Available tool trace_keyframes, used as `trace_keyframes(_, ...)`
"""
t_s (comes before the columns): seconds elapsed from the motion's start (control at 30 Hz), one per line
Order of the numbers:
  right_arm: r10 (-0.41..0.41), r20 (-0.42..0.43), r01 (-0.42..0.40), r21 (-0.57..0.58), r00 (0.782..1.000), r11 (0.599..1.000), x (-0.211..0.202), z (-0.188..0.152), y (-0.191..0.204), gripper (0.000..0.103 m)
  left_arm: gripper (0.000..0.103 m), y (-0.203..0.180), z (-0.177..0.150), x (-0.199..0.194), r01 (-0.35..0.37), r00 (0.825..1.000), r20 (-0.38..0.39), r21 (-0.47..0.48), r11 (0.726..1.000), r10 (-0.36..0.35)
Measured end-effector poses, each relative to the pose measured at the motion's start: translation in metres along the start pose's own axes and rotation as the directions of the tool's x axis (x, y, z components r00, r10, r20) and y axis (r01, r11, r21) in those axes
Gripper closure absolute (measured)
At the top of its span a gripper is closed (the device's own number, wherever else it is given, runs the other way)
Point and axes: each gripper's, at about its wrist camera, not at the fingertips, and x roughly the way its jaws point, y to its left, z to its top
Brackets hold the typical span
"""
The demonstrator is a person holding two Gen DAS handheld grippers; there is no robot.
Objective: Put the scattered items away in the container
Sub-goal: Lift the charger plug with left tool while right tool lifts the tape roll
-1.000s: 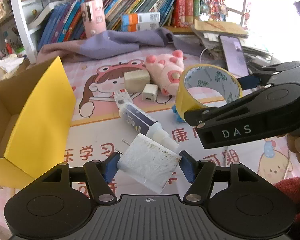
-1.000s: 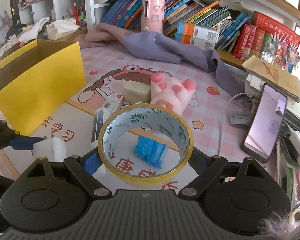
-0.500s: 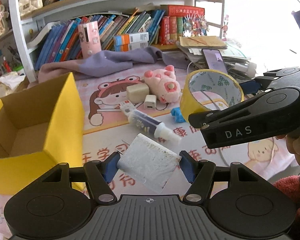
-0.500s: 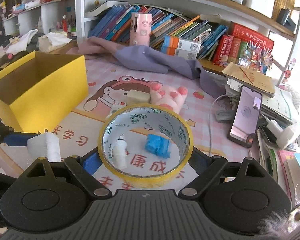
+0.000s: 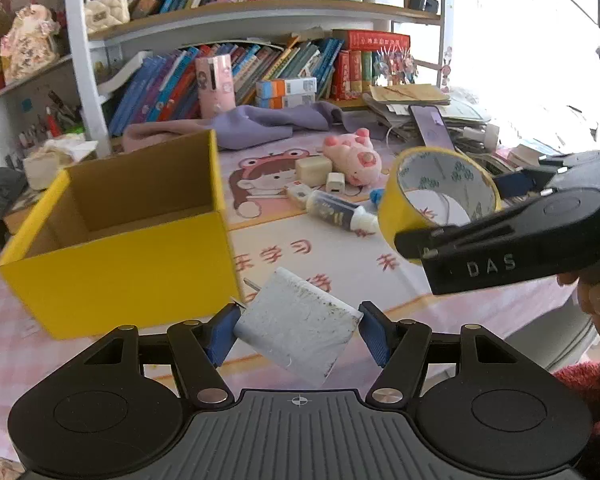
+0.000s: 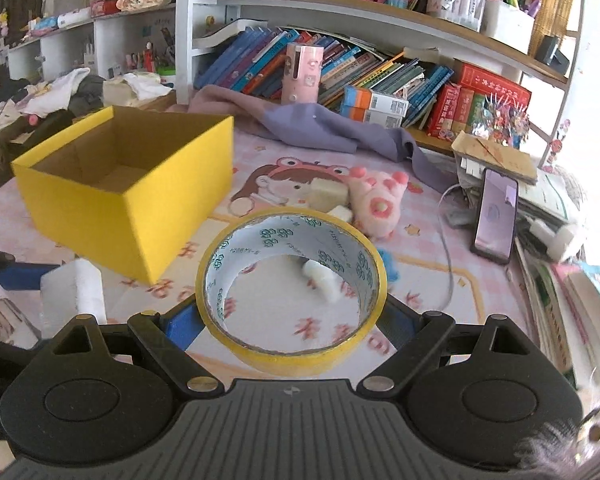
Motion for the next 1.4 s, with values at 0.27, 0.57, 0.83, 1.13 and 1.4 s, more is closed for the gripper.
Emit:
trace_keyframes(0.27,0.007,-0.002,-0.007,0.033,1.000,0.999,-0.034,-0.026,0.054,0.013,0.038,0.022,-0.032,-0.043,-0.011,1.000,0.001,0.015,1.000,0.011)
trace_keyframes(0.57,0.021,0.003,-0.021,0.007,1.000,1.000,-0.054,-0.033,0.093,0.013,0.038,0.047,-0.055,-0.072,-0.028,1.000,0.004,-0.028,0.999,0.029)
trace_keyframes(0.83,0.052,-0.025,-0.052,-0.030,0.998,0.998,-0.058,-0.039,0.117,0.013,0.038,0.064,-0.067,-0.081,-0.046,0.999,-0.015,-0.070,0.997,0.045)
trace_keyframes(1.13,0.100,-0.050,-0.102,-0.040,0.994,0.994,-0.055,-0.042,0.136,0.013,0.038,0.077,-0.079,-0.090,-0.072,0.997,-0.026,-0.092,0.993,0.070)
trace_keyframes(1.4,0.143,-0.039,-0.146,-0.098,0.989,0.984,-0.054,-0.032,0.156,0.013,0.038,0.095,-0.078,-0.096,-0.104,0.995,-0.007,-0.137,0.985,0.104)
